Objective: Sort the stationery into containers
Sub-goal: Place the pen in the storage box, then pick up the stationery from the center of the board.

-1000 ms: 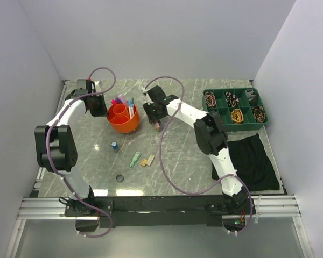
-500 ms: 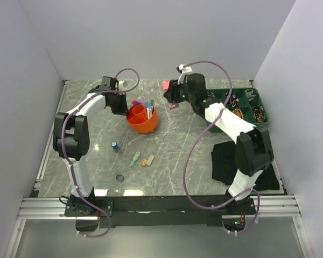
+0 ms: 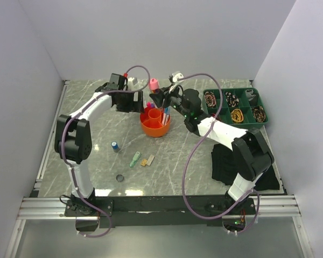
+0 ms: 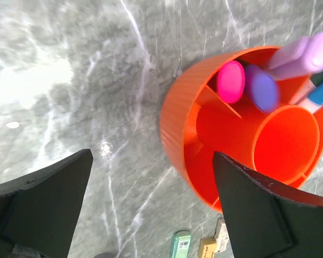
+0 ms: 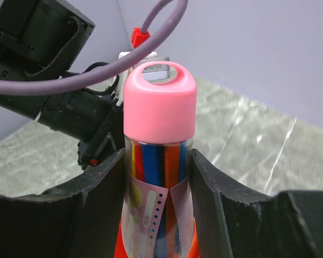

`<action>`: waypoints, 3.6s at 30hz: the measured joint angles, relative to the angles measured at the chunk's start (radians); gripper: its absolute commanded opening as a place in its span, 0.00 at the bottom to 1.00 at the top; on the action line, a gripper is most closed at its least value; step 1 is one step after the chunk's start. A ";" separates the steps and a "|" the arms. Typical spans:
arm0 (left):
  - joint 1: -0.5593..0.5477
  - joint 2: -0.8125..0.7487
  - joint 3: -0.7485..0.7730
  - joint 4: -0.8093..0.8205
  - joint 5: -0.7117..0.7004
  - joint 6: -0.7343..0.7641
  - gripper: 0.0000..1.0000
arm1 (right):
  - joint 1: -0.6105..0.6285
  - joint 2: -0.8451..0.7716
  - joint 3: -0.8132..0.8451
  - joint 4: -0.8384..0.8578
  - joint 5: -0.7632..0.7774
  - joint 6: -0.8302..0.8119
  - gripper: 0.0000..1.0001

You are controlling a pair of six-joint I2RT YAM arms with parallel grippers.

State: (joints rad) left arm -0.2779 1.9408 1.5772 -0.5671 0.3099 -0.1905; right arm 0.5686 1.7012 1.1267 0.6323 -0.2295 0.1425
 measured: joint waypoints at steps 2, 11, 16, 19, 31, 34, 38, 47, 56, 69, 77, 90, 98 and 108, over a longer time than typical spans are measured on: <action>0.003 -0.025 0.000 -0.003 -0.017 0.005 0.99 | 0.008 0.000 -0.016 0.054 0.002 -0.012 0.00; 0.083 -0.143 0.001 -0.018 -0.051 0.035 0.99 | 0.064 0.032 -0.050 0.187 0.050 -0.057 0.00; 0.151 -0.135 0.037 -0.031 -0.042 0.037 0.99 | 0.086 0.108 -0.048 0.193 0.076 -0.082 0.00; 0.157 -0.108 0.106 -0.026 -0.027 0.037 0.99 | 0.089 0.149 -0.037 0.157 0.100 -0.088 0.00; 0.158 -0.076 0.148 -0.002 0.056 0.012 0.99 | 0.089 0.190 -0.001 0.116 0.164 -0.107 0.00; 0.158 -0.066 0.145 0.009 0.098 -0.002 0.99 | 0.089 0.211 0.015 0.105 0.174 -0.107 0.00; 0.156 -0.014 0.167 0.022 0.136 -0.016 1.00 | 0.089 0.223 0.018 0.085 0.187 -0.108 0.00; 0.136 0.092 0.195 0.030 0.153 -0.035 0.99 | 0.090 0.223 0.018 0.085 0.188 -0.116 0.00; 0.092 0.093 0.224 0.055 0.202 -0.036 0.99 | 0.098 0.223 0.018 0.081 0.187 -0.124 0.21; 0.089 0.066 0.196 0.055 0.229 -0.037 0.99 | 0.111 0.218 0.018 0.051 0.192 -0.166 0.63; 0.078 0.039 0.196 0.063 0.245 -0.040 0.99 | 0.127 0.204 0.018 0.006 0.196 -0.179 0.65; 0.129 -0.240 0.035 -0.002 -0.113 0.099 0.99 | 0.100 -0.141 0.117 -0.466 -0.008 -0.315 0.63; 0.193 -0.426 -0.188 -0.122 -0.170 0.239 0.82 | 0.108 -0.080 0.253 -0.978 -0.348 -0.650 0.63; 0.158 -0.505 -0.361 -0.284 -0.094 0.389 0.79 | 0.108 -0.048 0.246 -1.089 -0.358 -0.710 0.63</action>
State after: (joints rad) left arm -0.1204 1.4357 1.2163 -0.8509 0.2157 0.1982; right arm 0.6762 1.6531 1.3724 -0.4564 -0.5877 -0.5671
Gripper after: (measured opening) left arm 0.801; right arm 0.636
